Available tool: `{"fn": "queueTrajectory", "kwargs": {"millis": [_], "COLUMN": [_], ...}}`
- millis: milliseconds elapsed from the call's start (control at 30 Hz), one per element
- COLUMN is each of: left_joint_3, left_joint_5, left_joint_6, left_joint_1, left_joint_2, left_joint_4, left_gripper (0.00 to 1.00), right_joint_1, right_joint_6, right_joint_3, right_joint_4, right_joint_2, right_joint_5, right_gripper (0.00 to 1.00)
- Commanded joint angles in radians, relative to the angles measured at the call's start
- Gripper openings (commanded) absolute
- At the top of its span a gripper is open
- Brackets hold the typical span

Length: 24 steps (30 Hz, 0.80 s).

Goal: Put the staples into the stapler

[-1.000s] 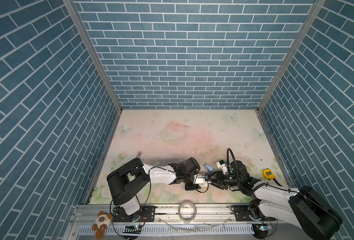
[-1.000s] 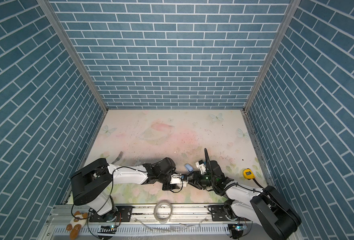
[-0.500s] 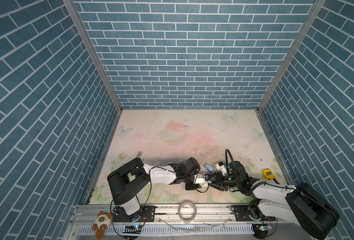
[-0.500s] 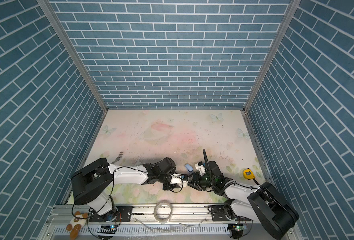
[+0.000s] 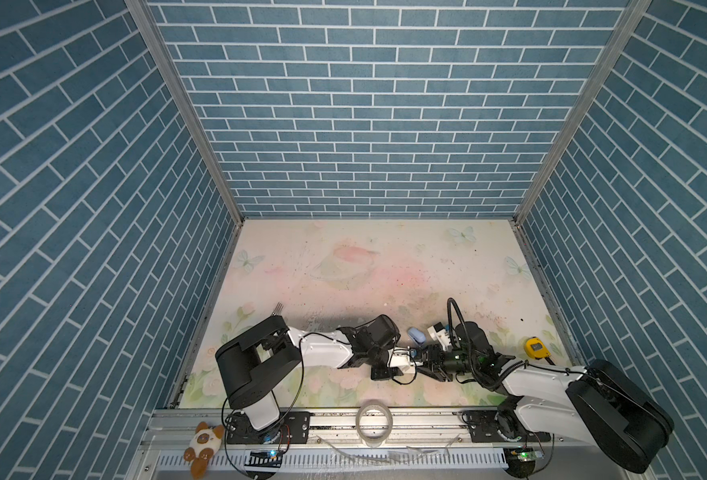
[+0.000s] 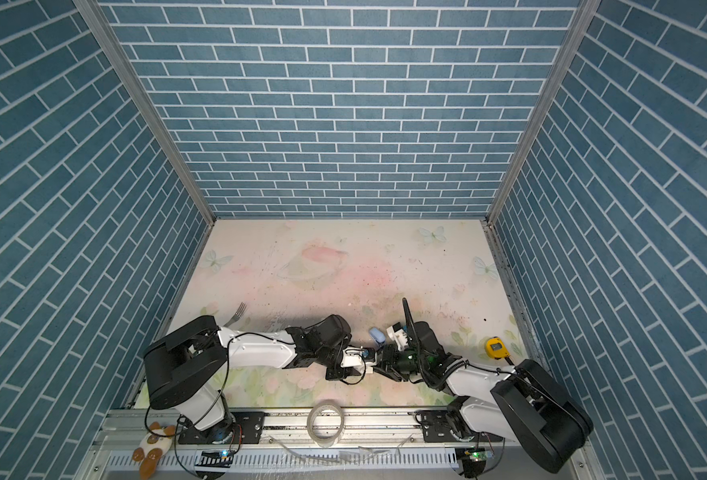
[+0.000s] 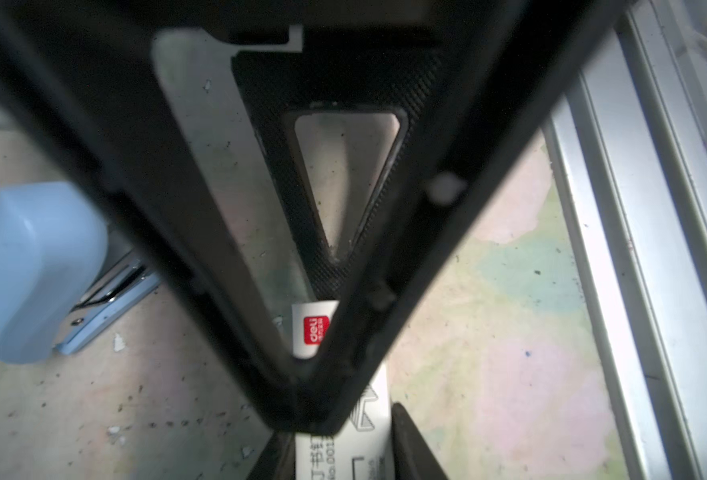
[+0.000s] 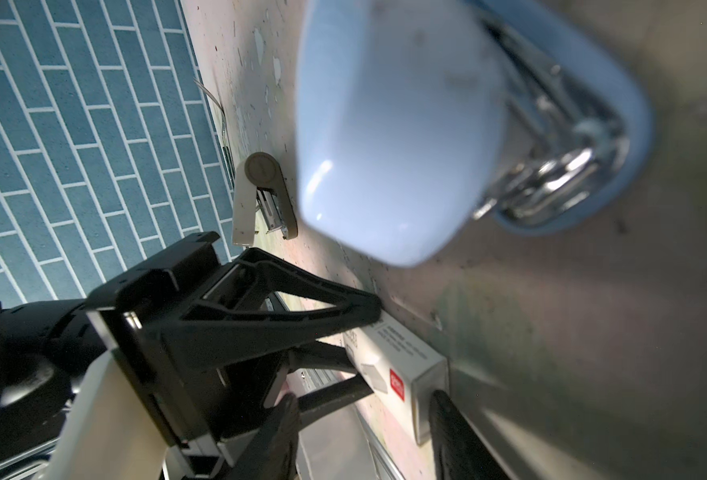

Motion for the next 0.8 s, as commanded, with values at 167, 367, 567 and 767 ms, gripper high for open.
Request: {"fn": "queueTrajectory", "kwargs": {"millis": [167, 367, 567, 767], "left_joint_3": [-0.006, 0.0, 0.008, 0.012], "left_joint_5": [-0.005, 0.009, 0.02, 0.016], "left_joint_6": [0.006, 0.007, 0.007, 0.008], "left_joint_1": [0.005, 0.005, 0.005, 0.005], "left_joint_2": [0.053, 0.057, 0.066, 0.06], "left_joint_4": [-0.049, -0.059, -0.07, -0.085], "left_gripper": [0.36, 0.36, 0.37, 0.43], "right_joint_1": [0.016, 0.02, 0.023, 0.023], "right_joint_6": [0.019, 0.019, 0.015, 0.008], "right_joint_3": [0.017, 0.018, 0.014, -0.002], "right_joint_4": [0.063, 0.078, 0.085, 0.052], "right_joint_2": [0.025, 0.029, 0.045, 0.031], "right_joint_5": [-0.002, 0.002, 0.007, 0.031], "right_gripper": [0.51, 0.51, 0.51, 0.51]}}
